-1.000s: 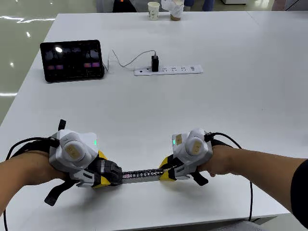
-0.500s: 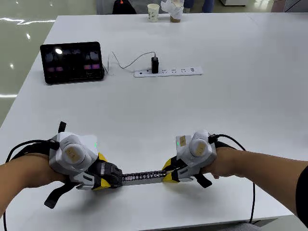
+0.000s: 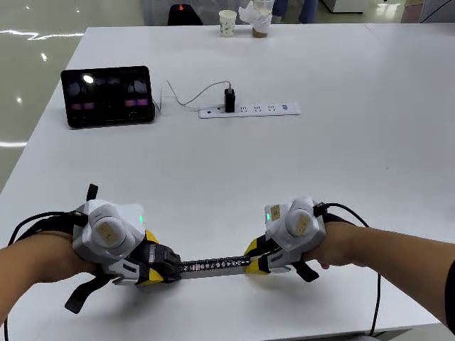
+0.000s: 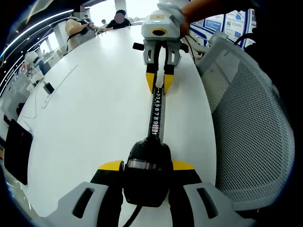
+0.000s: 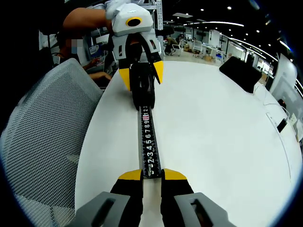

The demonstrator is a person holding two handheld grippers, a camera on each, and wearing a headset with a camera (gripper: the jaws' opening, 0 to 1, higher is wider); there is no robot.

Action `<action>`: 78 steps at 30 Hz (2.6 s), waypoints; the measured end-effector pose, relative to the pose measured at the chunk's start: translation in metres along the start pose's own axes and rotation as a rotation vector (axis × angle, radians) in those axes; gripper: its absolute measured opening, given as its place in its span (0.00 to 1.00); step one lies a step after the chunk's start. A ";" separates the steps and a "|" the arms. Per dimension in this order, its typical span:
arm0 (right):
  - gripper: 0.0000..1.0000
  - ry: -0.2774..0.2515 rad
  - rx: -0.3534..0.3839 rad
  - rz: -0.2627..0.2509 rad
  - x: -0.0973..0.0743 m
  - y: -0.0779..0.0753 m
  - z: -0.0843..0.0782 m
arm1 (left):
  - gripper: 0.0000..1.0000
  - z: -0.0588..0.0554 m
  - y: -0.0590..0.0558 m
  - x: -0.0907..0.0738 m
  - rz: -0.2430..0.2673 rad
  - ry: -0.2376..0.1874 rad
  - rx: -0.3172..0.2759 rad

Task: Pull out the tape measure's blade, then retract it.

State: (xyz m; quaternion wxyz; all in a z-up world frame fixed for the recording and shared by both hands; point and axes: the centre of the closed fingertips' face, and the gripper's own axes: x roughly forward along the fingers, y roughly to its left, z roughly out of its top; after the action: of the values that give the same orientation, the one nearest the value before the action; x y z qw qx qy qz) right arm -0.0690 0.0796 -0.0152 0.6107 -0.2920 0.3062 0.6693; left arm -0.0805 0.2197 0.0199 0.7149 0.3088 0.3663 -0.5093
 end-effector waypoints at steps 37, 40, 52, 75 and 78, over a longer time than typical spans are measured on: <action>0.10 0.007 0.011 -0.014 -0.014 -0.003 -0.016 | 0.31 0.000 0.000 0.000 0.005 -0.001 0.003; 0.10 0.008 0.014 -0.014 -0.015 -0.003 -0.017 | 0.31 0.000 0.000 0.000 0.005 -0.001 0.003; 0.10 0.009 0.028 -0.018 -0.019 -0.002 -0.022 | 0.31 0.000 -0.001 0.000 0.006 -0.001 0.004; 0.10 0.015 0.035 -0.028 -0.027 -0.002 -0.030 | 0.31 0.000 -0.001 0.001 0.005 -0.003 0.006; 0.10 0.017 0.034 -0.028 -0.029 -0.002 -0.031 | 0.31 0.001 -0.001 0.001 0.005 -0.004 0.007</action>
State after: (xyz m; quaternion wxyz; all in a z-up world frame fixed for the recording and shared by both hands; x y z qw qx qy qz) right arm -0.0645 0.0374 -0.0134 0.6222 -0.2916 0.3186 0.6530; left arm -0.0811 0.2185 0.0197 0.7158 0.3112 0.3624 -0.5093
